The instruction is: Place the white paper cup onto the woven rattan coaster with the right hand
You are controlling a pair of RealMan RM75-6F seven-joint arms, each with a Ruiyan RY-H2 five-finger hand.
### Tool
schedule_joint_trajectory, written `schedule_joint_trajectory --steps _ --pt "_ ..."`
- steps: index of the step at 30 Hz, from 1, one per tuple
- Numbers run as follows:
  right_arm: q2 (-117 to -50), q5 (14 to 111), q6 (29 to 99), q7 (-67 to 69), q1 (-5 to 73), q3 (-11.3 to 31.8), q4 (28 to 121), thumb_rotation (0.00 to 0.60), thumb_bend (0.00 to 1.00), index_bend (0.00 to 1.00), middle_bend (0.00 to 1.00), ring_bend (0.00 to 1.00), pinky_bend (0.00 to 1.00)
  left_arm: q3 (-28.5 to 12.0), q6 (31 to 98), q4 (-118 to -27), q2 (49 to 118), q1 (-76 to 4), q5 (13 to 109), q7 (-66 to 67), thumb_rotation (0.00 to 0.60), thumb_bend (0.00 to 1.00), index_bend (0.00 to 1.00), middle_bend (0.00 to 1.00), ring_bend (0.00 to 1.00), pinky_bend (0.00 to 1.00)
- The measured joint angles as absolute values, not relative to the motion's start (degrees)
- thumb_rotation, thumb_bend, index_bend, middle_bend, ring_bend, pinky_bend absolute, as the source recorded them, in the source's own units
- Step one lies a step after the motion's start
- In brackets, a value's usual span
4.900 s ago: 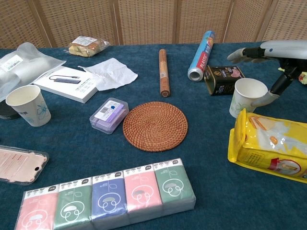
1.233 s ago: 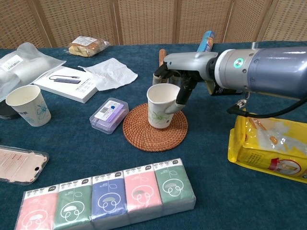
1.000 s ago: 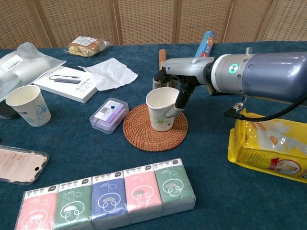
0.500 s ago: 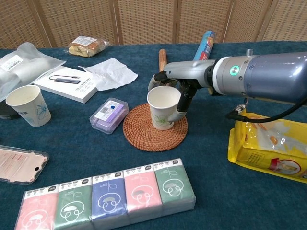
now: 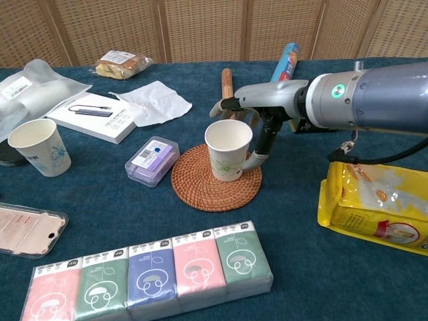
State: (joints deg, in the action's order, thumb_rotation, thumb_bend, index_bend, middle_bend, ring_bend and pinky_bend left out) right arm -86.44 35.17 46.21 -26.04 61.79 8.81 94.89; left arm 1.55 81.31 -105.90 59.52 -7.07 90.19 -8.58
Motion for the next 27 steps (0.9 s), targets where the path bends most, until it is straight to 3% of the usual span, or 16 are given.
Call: schedule_joint_trajectory --steps 14,27 --pt "-81.23 38.25 47.53 -21.56 58.82 8.54 98.51 0.6 0.23 0.0 0.05 0.03 0.11 1.81 81.57 -106.49 59.65 -6.95 90.86 -8.26 0.451 0.35 0.01 0.0 0.0 0.0" --pt "-72.62 45.28 58.26 -15.9 48.84 7.35 104.21 0.6 0.23 0.0 0.07 0.02 0.1 2.14 83.15 -105.75 59.49 -6.01 91.53 -9.14 0.451 0.35 0.01 0.0 0.0 0.0"
